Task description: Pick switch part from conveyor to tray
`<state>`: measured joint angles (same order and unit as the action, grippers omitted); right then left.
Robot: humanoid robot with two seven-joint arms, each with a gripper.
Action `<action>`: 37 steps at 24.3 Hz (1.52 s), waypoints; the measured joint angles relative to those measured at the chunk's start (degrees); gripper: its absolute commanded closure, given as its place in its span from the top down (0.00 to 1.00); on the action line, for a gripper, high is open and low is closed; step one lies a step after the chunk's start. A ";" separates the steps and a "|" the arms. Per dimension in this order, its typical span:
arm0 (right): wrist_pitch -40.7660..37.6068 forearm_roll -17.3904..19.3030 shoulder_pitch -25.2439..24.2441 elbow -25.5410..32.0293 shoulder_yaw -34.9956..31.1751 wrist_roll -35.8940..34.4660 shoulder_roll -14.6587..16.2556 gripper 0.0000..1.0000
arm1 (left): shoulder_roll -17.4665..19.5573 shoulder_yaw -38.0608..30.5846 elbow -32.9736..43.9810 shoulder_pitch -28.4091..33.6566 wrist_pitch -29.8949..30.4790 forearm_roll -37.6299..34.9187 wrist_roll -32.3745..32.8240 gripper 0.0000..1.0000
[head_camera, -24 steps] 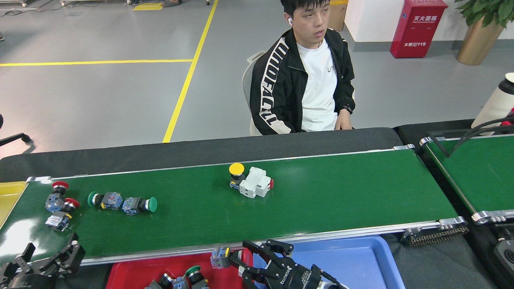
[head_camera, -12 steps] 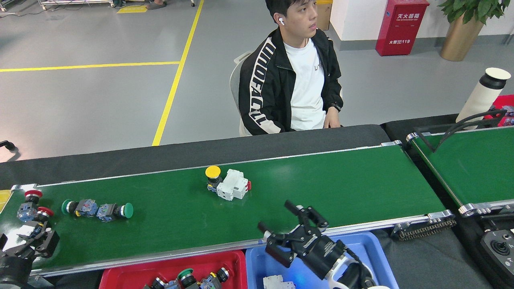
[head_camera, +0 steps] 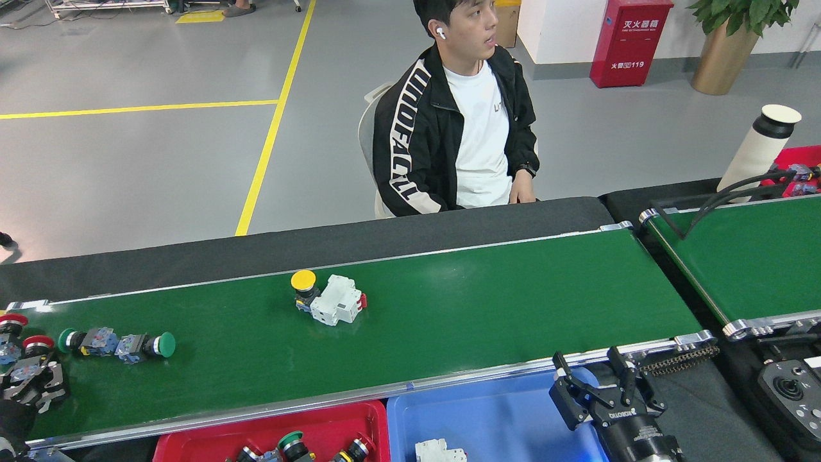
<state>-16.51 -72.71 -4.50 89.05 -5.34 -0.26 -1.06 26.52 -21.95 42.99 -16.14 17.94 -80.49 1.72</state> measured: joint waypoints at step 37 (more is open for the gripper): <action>0.35 3.53 -2.18 1.43 -5.70 -0.20 1.48 0.99 | -11.73 6.62 58.07 39.68 26.78 6.18 -0.19 1.00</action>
<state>-16.16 -69.18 -6.68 90.48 -11.05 -0.47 0.42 14.78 -15.33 101.06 23.54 44.72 -74.32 1.52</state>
